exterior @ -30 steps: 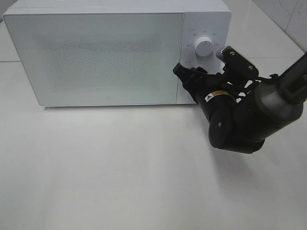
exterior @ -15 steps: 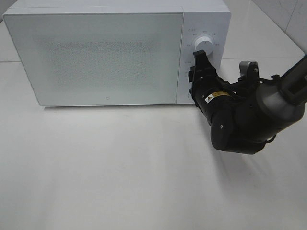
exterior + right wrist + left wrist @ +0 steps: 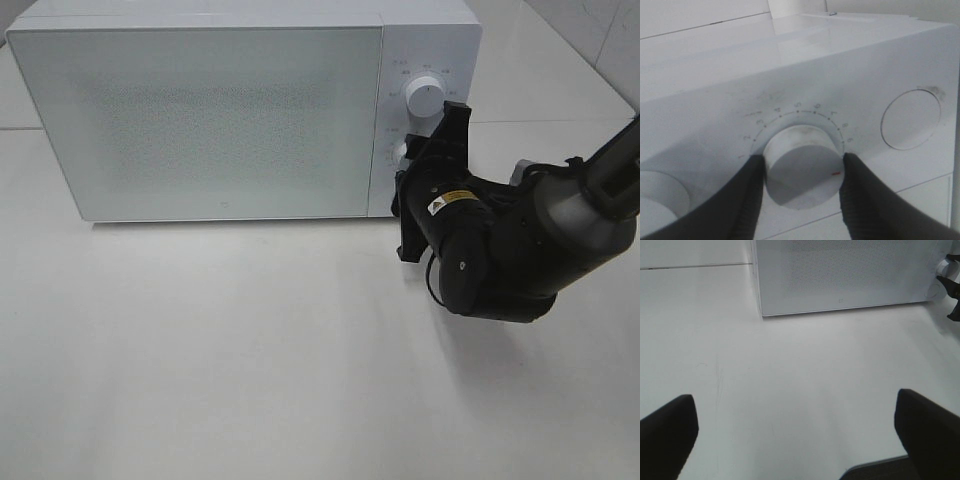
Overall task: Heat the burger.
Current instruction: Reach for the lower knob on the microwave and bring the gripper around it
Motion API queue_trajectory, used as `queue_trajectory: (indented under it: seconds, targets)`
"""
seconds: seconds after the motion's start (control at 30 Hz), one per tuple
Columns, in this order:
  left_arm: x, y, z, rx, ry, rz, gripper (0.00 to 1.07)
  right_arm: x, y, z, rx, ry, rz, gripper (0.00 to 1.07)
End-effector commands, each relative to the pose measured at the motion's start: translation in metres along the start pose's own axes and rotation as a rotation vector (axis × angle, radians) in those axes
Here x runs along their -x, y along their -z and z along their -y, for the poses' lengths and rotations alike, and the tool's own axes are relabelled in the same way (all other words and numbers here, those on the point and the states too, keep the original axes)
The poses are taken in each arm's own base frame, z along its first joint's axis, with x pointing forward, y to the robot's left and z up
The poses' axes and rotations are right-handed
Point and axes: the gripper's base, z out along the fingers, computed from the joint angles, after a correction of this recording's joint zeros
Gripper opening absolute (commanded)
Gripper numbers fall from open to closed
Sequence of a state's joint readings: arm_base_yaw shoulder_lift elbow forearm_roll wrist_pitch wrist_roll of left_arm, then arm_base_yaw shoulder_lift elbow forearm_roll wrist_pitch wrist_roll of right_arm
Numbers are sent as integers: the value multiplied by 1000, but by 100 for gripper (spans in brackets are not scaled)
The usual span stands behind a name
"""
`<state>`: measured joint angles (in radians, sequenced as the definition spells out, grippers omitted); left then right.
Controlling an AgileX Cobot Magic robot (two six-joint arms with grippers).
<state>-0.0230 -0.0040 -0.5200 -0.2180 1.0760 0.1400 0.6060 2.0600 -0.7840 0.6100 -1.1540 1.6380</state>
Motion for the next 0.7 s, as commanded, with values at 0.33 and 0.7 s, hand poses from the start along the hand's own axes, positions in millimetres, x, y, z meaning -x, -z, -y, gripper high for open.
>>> queue_trajectory:
  seconds: [0.33,0.7]
  targets:
    - [-2,1,1,-5,4,13,100,-31,-4,-23,154,53,-226,2]
    - [-2,1,1,-5,4,13,100,-26,-5,-24,164,85,-169,14]
